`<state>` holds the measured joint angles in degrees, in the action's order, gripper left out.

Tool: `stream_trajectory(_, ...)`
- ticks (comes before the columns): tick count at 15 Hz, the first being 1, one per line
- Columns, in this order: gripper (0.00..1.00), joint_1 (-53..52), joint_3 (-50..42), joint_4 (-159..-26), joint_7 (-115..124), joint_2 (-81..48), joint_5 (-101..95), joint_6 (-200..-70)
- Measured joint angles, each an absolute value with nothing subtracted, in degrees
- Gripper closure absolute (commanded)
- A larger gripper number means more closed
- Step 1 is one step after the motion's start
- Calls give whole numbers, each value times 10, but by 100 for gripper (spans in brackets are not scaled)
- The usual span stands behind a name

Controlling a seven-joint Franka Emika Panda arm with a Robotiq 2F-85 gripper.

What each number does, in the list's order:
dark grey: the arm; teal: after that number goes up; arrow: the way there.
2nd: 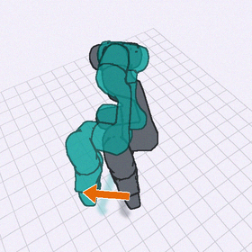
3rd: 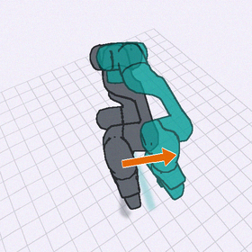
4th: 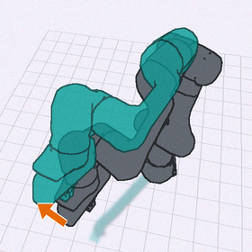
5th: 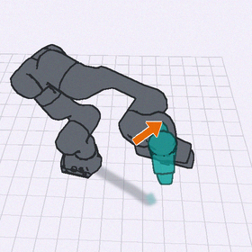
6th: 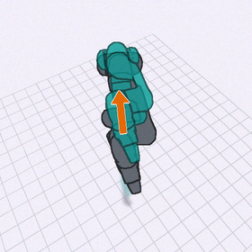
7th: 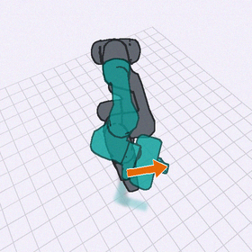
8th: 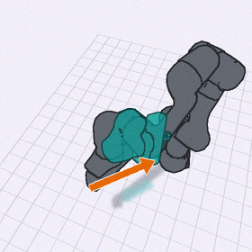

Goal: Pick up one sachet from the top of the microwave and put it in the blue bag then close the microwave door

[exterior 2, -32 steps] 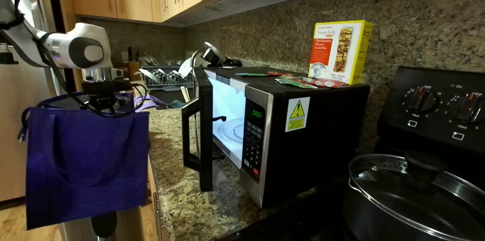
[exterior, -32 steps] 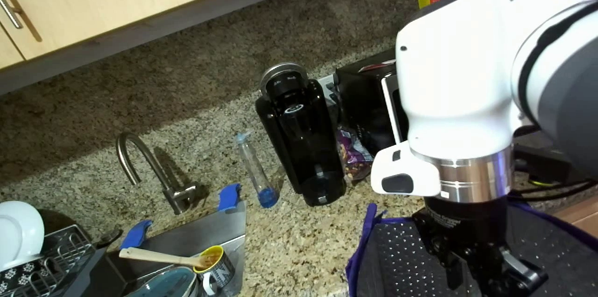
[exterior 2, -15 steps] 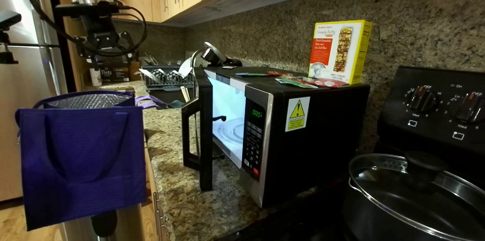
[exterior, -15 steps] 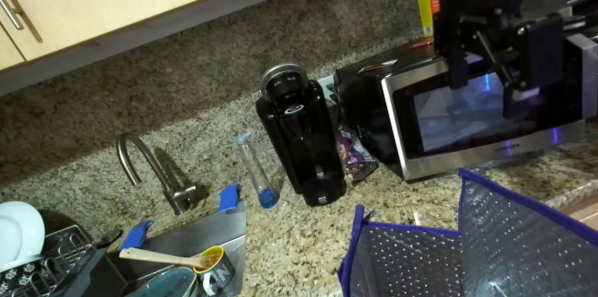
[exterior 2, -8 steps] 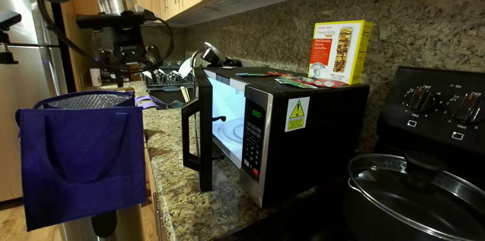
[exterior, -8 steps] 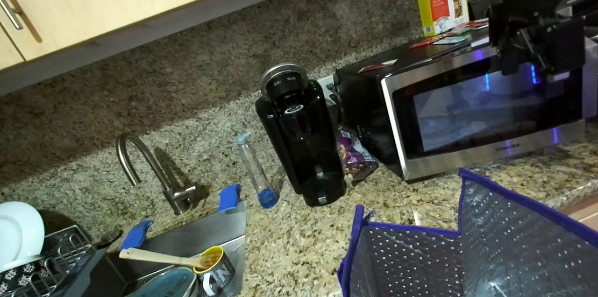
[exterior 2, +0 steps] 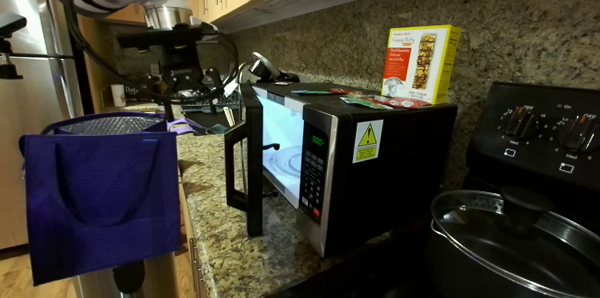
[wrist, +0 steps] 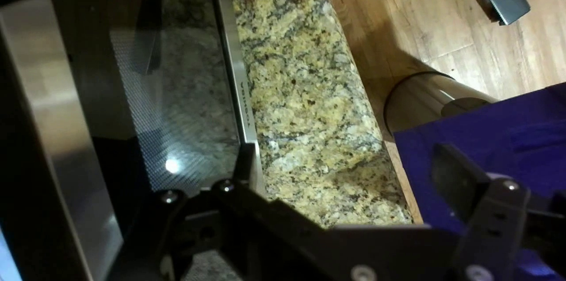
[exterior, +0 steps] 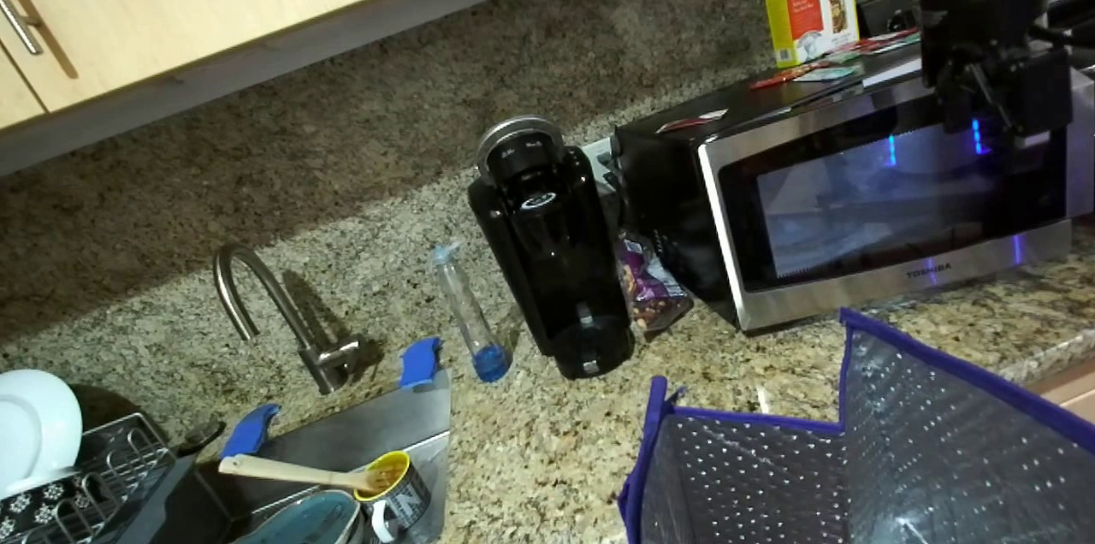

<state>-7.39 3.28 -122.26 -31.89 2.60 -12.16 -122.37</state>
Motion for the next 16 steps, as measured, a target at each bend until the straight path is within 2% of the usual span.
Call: stream_trajectory(16,0,-38,5,-1207,-314,-29,-147,-1325)
